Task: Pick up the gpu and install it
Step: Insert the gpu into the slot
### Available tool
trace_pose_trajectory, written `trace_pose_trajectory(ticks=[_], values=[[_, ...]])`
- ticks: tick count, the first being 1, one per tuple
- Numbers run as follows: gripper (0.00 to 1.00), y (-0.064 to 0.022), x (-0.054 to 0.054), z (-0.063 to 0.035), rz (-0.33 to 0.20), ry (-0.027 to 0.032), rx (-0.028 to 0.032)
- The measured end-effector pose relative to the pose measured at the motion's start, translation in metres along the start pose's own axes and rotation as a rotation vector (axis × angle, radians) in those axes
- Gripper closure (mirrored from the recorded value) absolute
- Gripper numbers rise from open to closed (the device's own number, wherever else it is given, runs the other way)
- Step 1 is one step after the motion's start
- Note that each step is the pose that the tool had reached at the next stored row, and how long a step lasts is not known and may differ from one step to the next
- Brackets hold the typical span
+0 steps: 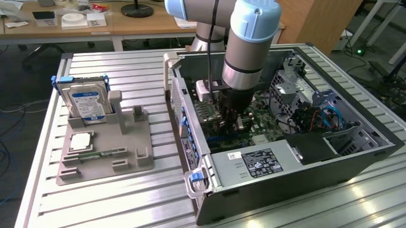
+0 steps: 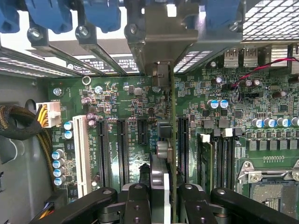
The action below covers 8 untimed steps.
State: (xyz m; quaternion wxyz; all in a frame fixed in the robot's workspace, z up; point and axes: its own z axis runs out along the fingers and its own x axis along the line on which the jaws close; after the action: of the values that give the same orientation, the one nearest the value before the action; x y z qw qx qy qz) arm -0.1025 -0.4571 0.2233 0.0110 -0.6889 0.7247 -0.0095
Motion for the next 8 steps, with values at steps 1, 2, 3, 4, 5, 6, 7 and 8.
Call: trace_pose_trajectory(ticks=[1,2,3,4,5,6,7,8], values=[[0.72,0.0,0.0,0.0,0.0,0.0,0.0],[0.72,0.0,0.0,0.0,0.0,0.0,0.0001],[0.72,0.0,0.0,0.0,0.0,0.0,0.0001],[0.72,0.0,0.0,0.0,0.0,0.0,0.0],[0.72,0.0,0.0,0.0,0.0,0.0,0.0],[0.72,0.0,0.0,0.0,0.0,0.0,0.0001],[0.72,0.0001,0.0,0.0,0.0,0.0,0.0001],[0.72,0.0001,0.0,0.0,0.0,0.0,0.0001]])
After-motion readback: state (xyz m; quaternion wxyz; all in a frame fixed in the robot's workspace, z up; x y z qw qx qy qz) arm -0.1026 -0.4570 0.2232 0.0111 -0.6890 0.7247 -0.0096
